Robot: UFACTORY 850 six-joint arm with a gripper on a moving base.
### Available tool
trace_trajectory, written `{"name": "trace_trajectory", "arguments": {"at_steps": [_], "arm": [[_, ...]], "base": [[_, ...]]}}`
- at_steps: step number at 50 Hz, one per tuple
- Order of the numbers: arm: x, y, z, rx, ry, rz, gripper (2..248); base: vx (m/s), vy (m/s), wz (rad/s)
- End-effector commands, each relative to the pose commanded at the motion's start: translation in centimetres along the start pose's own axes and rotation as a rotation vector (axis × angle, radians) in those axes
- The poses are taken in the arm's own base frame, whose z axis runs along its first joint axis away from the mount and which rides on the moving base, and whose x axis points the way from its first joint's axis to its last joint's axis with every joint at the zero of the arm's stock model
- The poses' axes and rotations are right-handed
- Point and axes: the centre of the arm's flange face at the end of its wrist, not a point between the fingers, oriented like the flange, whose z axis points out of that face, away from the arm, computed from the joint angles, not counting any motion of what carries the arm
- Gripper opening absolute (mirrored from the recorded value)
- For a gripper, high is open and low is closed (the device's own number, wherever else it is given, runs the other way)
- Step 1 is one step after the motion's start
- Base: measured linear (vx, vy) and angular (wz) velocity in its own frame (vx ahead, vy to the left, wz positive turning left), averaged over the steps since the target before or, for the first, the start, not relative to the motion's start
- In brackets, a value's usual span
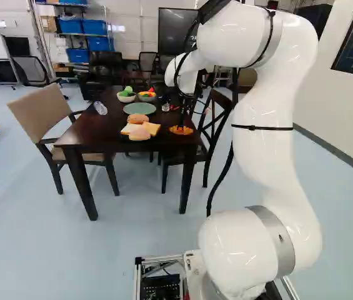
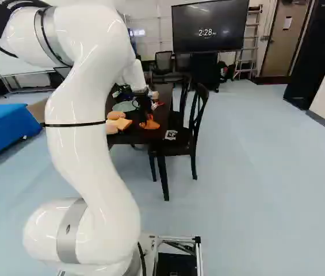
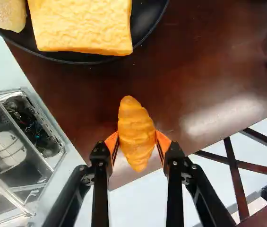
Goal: Move the croissant to the empty plate
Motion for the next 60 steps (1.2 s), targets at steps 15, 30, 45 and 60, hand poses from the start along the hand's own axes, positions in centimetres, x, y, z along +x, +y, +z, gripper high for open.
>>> {"name": "trace_trajectory", "arguments": {"at_steps": [15,30,45,60], "arm": [[0.0,0.0,0.0,0.000,0.000,0.000,113],[0.0,0.0,0.0,0.000,0.000,0.000,115],[-0.1,-0.1,-1.9,-0.024,0.010,0.001,115],[-0.3,-0.3,-4.1,-0.054,0.022,0.002,115]], "base": [[0.000,0.000,0.000],[0.000,0.000,0.000],[0.000,0.000,0.000],[0.000,0.000,0.000]]}}
